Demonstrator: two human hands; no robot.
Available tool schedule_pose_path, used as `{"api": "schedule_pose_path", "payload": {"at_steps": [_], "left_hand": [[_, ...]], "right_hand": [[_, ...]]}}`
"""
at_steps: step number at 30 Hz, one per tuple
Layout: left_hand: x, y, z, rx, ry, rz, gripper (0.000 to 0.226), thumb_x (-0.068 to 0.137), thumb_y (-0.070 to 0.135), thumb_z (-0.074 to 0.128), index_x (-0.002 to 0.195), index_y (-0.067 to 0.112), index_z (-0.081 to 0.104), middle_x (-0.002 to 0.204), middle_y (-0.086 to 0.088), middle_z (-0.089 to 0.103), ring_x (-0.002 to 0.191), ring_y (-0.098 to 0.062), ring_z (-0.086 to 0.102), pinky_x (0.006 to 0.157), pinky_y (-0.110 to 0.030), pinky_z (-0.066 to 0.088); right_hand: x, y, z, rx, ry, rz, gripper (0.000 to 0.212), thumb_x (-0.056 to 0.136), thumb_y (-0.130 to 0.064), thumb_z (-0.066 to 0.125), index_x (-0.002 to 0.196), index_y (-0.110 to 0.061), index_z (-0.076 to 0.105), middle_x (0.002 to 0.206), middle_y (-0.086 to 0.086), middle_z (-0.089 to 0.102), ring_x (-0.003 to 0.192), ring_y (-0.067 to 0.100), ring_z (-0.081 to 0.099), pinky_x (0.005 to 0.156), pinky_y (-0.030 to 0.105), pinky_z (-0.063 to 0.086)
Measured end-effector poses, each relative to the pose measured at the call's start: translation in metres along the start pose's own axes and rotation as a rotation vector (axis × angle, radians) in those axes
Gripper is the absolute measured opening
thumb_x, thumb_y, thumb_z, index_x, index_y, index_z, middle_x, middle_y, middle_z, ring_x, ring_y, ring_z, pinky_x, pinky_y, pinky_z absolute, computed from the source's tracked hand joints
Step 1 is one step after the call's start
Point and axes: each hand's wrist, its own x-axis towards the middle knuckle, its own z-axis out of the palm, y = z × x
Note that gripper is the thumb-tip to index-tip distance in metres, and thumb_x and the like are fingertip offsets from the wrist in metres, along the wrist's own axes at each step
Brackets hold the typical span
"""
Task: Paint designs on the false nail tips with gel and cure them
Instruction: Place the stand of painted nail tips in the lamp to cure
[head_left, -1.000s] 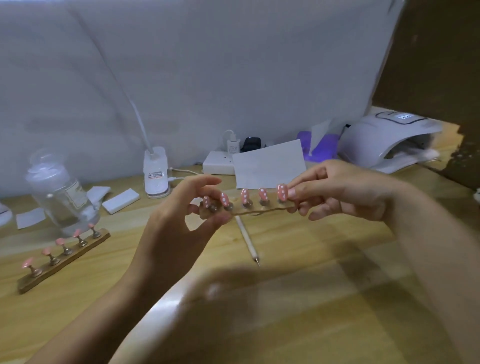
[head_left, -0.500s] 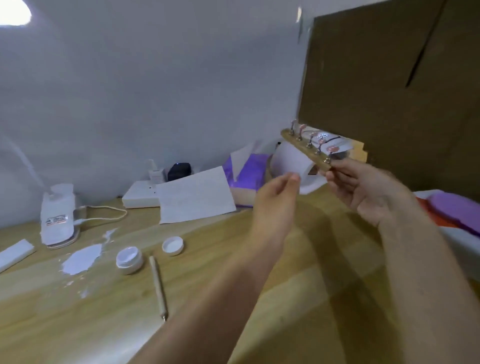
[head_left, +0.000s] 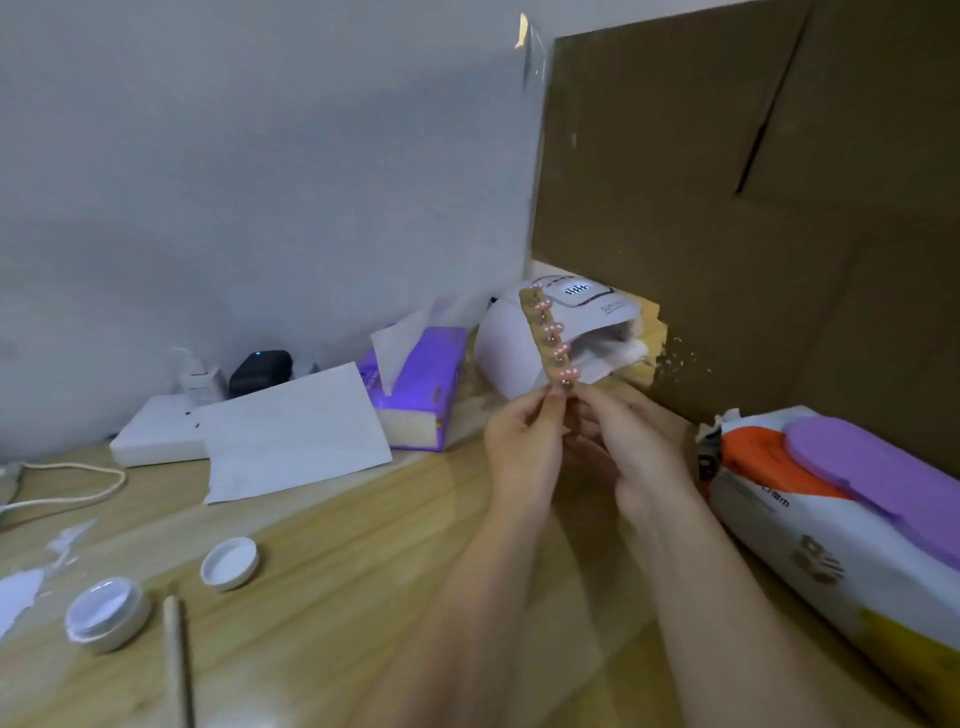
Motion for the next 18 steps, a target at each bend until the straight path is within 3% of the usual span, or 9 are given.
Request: {"api": "schedule_pose_path", "payload": {"at_steps": [3,6,9,12,14,18], "left_hand": [[0.006,0.001,-0.01,-0.022,-0.002,0.014,0.027,0.093,0.006,0.048,0.075,0.011,0.067,0.065,-0.002,0.066,0.054,-0.007,0.062,0.049,-0.017,0.048],[0.014,0.004,-0.021,0.014,0.04,0.05,0.022,0.093,0.01,0.048,0.083,0.017,0.066,0.07,0.004,0.066,0.06,0.0,0.064,0.052,-0.013,0.05],[0.018,0.007,-0.026,0.019,0.022,0.026,0.025,0.093,0.012,0.05,0.074,0.02,0.065,0.065,0.007,0.065,0.056,0.001,0.062,0.052,-0.015,0.051],[0.021,0.008,-0.027,0.035,0.015,0.04,0.028,0.092,0.012,0.051,0.07,0.02,0.065,0.058,0.008,0.063,0.055,0.001,0.06,0.054,-0.015,0.051],[0.024,0.008,-0.026,0.06,-0.003,0.077,0.027,0.092,0.009,0.05,0.074,0.018,0.066,0.061,0.005,0.061,0.052,0.004,0.059,0.051,-0.012,0.048],[0.026,0.007,-0.025,0.113,-0.051,0.105,0.029,0.093,0.007,0.049,0.075,0.022,0.066,0.059,0.008,0.06,0.052,0.005,0.059,0.047,-0.01,0.045]], "right_hand": [[0.015,0.004,0.004,-0.093,0.142,-0.079,0.017,0.084,-0.011,0.058,0.07,-0.011,0.067,0.06,-0.002,0.066,0.059,0.01,0.064,0.052,0.02,0.05],[0.041,0.004,0.005,-0.37,0.304,-0.206,0.018,0.09,-0.01,0.05,0.092,-0.009,0.068,0.09,0.003,0.066,0.092,0.023,0.059,0.072,0.029,0.042],[0.07,0.007,0.007,-0.695,0.273,-0.298,0.026,0.092,-0.015,0.051,0.113,-0.006,0.063,0.116,0.012,0.063,0.109,0.028,0.055,0.08,0.029,0.039],[0.091,0.005,0.013,-0.961,0.235,-0.282,0.028,0.09,-0.019,0.055,0.108,0.001,0.062,0.11,0.019,0.064,0.103,0.033,0.057,0.079,0.032,0.043],[0.099,0.003,0.018,-1.095,0.245,-0.266,0.021,0.086,-0.009,0.054,0.1,0.006,0.06,0.105,0.023,0.064,0.098,0.034,0.059,0.076,0.033,0.043],[0.104,0.003,0.023,-1.163,0.283,-0.309,0.017,0.084,0.001,0.049,0.096,0.008,0.059,0.102,0.025,0.063,0.096,0.038,0.06,0.077,0.036,0.045]]}}
